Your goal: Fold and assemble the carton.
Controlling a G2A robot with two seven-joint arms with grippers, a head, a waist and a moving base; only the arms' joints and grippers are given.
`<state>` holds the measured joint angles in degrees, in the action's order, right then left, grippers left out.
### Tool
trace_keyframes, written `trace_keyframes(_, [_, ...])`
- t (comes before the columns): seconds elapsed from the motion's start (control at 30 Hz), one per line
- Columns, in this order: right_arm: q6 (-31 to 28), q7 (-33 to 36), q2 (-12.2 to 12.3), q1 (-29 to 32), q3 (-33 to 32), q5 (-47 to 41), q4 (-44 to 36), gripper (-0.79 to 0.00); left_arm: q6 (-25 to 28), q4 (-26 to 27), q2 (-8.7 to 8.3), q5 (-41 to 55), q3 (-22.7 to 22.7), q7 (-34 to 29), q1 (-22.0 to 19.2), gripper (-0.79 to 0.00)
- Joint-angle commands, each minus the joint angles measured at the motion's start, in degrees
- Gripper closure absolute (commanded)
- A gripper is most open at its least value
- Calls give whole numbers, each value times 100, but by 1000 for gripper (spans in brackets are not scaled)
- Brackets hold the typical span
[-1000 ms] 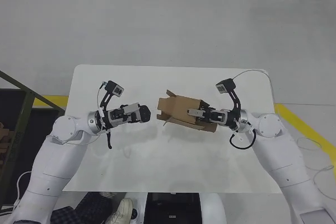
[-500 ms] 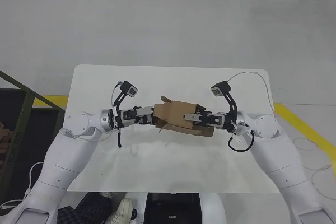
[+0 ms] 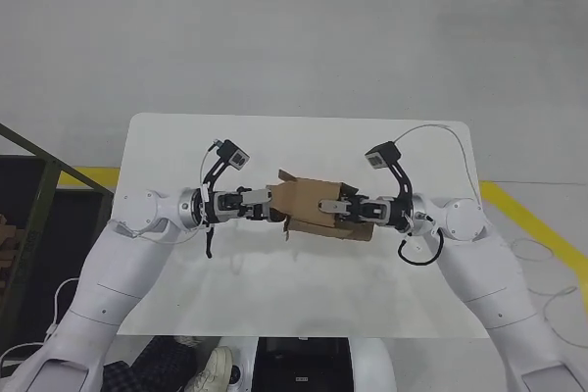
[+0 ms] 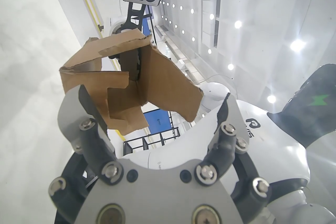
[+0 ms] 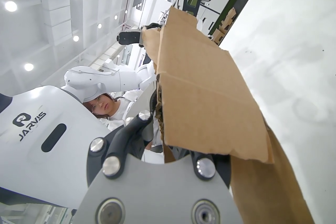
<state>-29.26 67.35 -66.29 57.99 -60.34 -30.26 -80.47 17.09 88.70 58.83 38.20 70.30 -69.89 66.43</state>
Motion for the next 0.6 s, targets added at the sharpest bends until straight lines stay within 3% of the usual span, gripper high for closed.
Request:
trace_keyframes(0.0, [7,37,-1,3,8,-28,-6,0,-12,3,8,-21,-33,-4,-22,-785])
trace_keyframes(0.57, [55,360,-37,-15,193,-262,7,0,-37,-26,28,-127,-30,84,-107,-785])
